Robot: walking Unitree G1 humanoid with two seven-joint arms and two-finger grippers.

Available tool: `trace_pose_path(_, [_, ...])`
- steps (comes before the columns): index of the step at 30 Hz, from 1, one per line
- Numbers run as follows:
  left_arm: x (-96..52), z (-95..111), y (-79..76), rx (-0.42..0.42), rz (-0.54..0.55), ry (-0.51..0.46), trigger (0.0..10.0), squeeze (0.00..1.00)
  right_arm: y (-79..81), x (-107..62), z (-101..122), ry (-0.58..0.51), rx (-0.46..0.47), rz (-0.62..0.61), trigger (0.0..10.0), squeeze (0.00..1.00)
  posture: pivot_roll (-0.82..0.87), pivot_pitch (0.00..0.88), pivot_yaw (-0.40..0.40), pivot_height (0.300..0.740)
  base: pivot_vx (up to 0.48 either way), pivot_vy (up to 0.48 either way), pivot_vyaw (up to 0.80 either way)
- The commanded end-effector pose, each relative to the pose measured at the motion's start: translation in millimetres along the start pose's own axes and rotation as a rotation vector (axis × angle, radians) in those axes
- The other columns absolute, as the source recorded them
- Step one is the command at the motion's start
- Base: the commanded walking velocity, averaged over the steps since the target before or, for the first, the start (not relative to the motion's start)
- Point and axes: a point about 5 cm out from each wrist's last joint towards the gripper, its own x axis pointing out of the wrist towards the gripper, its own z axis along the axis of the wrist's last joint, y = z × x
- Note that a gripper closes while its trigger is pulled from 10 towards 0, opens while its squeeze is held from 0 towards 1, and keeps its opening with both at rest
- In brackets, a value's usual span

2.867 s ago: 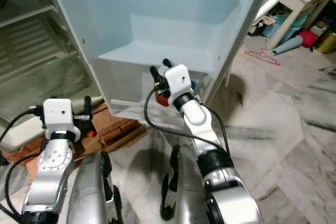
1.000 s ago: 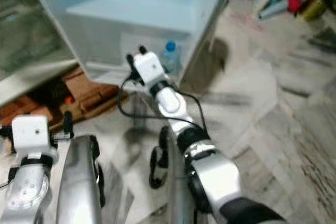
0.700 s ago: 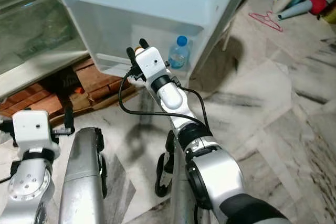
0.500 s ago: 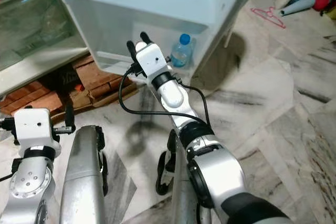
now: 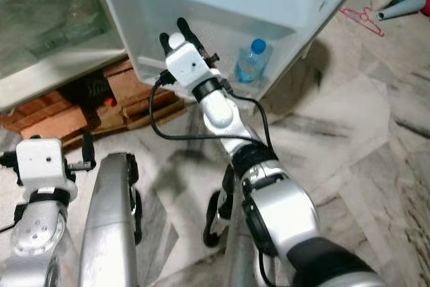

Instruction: Restocking fridge

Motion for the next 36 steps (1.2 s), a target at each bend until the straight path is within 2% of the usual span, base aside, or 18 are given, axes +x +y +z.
trace_pose_path(1, [-5.3, -4, -0.8, -0.006, -0.008, 0.030, 10.0, 0.00, 0.7, -20.1, -26, 0.124, -0.050, 0.009, 10.0, 0.00, 0.27, 0.419, -0.105, 0.514, 0.000, 0.000, 0.00])
trace_pose_path(3, [-6.3, -3, -0.9, -0.008, -0.010, 0.026, 10.0, 0.00, 2.0, -18.9, -24, 0.096, -0.118, 0.027, 10.0, 0.00, 0.27, 0.430, -0.106, 0.514, 0.000, 0.000, 0.00])
trace_pose_path(7, [-9.4, -4, -0.2, -0.011, -0.010, 0.031, 10.0, 0.00, 4.6, -19.1, -25, 0.109, -0.144, 0.045, 10.0, 0.00, 0.28, 0.434, -0.109, 0.514, 0.000, 0.000, 0.00])
trace_pose_path(8, [-12.3, -5, 0.0, -0.013, -0.009, 0.040, 10.0, 0.00, 5.3, -18.3, -26, 0.107, -0.219, 0.049, 10.0, 0.00, 0.29, 0.437, -0.115, 0.514, 0.000, 0.000, 0.00])
trace_pose_path(9, [-12.3, -5, 0.0, -0.013, -0.009, 0.040, 10.0, 0.00, 5.3, -18.3, -26, 0.107, -0.219, 0.049, 10.0, 0.00, 0.29, 0.437, -0.115, 0.514, 0.000, 0.000, 0.00])
trace_pose_path(11, [-14.6, -5, 0.3, -0.014, -0.009, 0.045, 10.0, 0.00, 2.6, -12.6, -21, 0.069, -0.296, 0.034, 10.0, 0.00, 0.29, 0.445, -0.116, 0.514, 0.000, 0.000, 0.00])
trace_pose_path(15, [-16.7, -5, 1.3, -0.016, -0.010, 0.049, 10.0, 0.00, -3.1, 0.4, -8, 0.010, -0.312, -0.005, 10.0, 0.00, 0.29, 0.450, -0.115, 0.514, 0.000, 0.000, 0.00])
trace_pose_path(21, [-16.3, -1, 0.3, -0.021, -0.015, 0.040, 10.0, 0.00, -1.8, 5.2, -1, -0.037, -0.361, 0.018, 10.0, 0.00, 0.30, 0.453, -0.118, 0.514, 0.000, 0.000, 0.00])
trace_pose_path(25, [-17.7, -3, 2.0, -0.021, -0.010, 0.046, 10.0, 0.00, -11.7, 11.4, 4, -0.035, -0.300, -0.038, 10.0, 0.00, 0.30, 0.452, -0.120, 0.514, 0.000, 0.000, 0.00])
trace_pose_path(28, [-17.4, -3, -0.2, -0.021, -0.018, 0.047, 10.0, 0.00, -7.7, -1.1, -17, 0.102, -0.302, -0.015, 10.0, 0.00, 0.30, 0.450, -0.119, 0.514, 0.000, 0.000, 0.00])
trace_pose_path(29, [-17.4, -3, -0.2, -0.021, -0.018, 0.047, 10.0, 0.00, -7.7, -1.1, -17, 0.102, -0.302, -0.015, 10.0, 0.00, 0.30, 0.450, -0.119, 0.514, 0.000, 0.000, 0.00])
trace_pose_path(30, [-16.9, -2, -1.6, -0.022, -0.022, 0.045, 10.0, 0.00, -5.4, -15.5, -38, 0.256, -0.241, -0.015, 10.0, 0.00, 0.31, 0.450, -0.120, 0.514, 0.000, 0.000, 0.00])
trace_pose_path(31, [-16.8, -2, -2.0, -0.022, -0.024, 0.043, 10.0, 0.00, -4.6, -22.8, -47, 0.317, -0.219, -0.016, 10.0, 0.00, 0.32, 0.449, -0.120, 0.514, 0.000, 0.000, 0.00])
trace_pose_path(36, [-18.1, -1, -0.7, -0.017, -0.026, 0.041, 10.0, 0.00, -0.3, -34.8, -60, 0.412, -0.199, 0.000, 10.0, 0.00, 0.34, 0.453, -0.116, 0.514, 0.000, 0.000, 0.00])
